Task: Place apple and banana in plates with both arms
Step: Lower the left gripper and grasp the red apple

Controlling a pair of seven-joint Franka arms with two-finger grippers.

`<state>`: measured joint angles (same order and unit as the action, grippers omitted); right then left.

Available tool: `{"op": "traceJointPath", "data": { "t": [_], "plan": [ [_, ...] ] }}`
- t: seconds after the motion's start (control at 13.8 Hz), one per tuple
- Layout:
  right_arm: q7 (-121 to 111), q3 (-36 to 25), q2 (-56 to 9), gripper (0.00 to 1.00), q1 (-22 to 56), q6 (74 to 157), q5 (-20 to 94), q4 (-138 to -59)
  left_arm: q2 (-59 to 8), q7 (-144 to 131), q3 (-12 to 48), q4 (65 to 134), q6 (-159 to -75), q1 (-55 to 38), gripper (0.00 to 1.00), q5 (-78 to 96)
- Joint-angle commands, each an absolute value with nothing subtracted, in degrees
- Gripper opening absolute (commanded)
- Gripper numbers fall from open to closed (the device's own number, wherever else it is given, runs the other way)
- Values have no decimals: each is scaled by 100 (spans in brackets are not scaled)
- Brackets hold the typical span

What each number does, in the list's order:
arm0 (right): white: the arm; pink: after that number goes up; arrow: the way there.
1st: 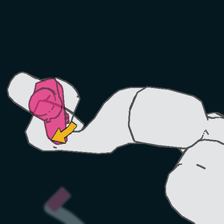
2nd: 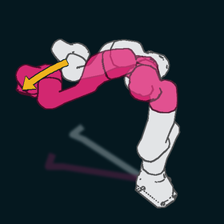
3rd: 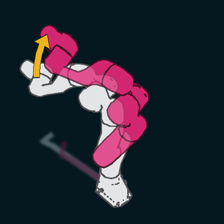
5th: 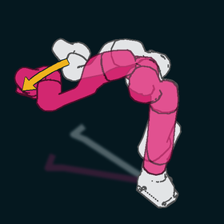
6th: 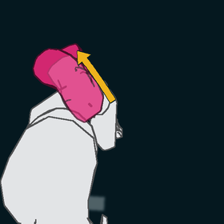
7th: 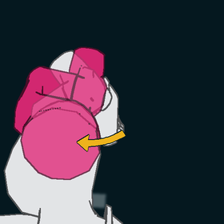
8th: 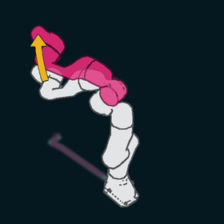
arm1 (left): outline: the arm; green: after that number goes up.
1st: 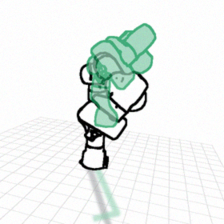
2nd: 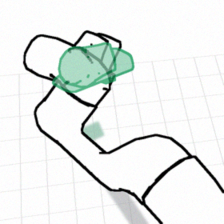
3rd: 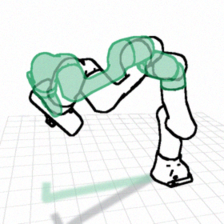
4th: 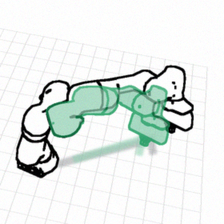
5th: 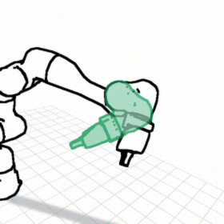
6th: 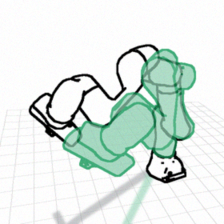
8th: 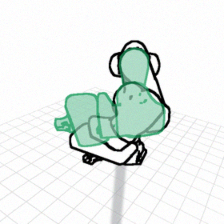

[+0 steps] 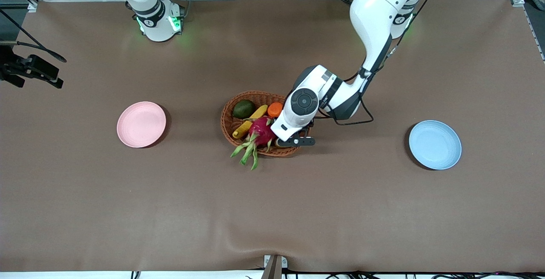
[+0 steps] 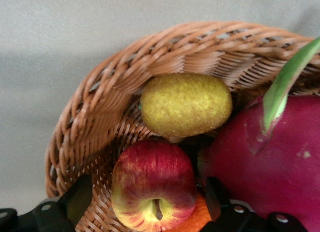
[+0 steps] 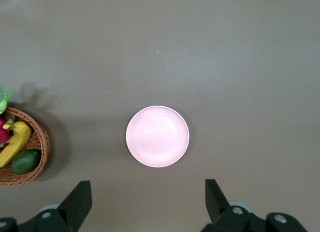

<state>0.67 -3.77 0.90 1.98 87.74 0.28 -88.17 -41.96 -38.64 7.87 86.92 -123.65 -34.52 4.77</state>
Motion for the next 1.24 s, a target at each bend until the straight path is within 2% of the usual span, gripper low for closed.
{"op": "traceJointPath", "data": {
  "t": [0.0, 0.07, 0.15, 0.29, 0.36, 0.44, 0.58, 0.94, 1.16],
  "plan": [
    [18, -334, 105, 100, 158, 8763, -35, -8798, -4298, -3929, 756, 8569, -12401, -3533, 100, 360],
    [18, -334, 105, 100, 158, 8754, -35, -8798, -4289, -3937, 756, 8587, -12401, -3533, 100, 360],
    [26, -334, 105, 100, 158, 8754, -35, -8798, -4280, -3946, 756, 8596, -12393, -3525, 90, 360],
    [26, -334, 105, 100, 158, 8754, -35, -8798, -4245, -3946, 747, 8587, -12340, -3516, 54, 352],
    [26, -334, 105, 100, 158, 8763, -35, -8798, -4193, -3946, 747, 8587, -12270, -3516, 44, 352],
    [26, -334, 105, 100, 158, 8771, -35, -8798, -4131, -3955, 747, 8578, -12096, -3498, 40, 352],
    [26, -334, 105, 100, 158, 8771, -35, -8798, -3982, -3973, 747, 8561, -11831, -3472, 35, 352],
    [26, -334, 105, 100, 158, 8771, -35, -8798, -3359, -4113, 695, 8552, -11198, -3393, 36, 360],
    [26, -334, 105, 100, 158, 8780, -35, -8798, -2998, -4017, 703, 8578, -10952, -2902, 35, 343]
  ]
}}
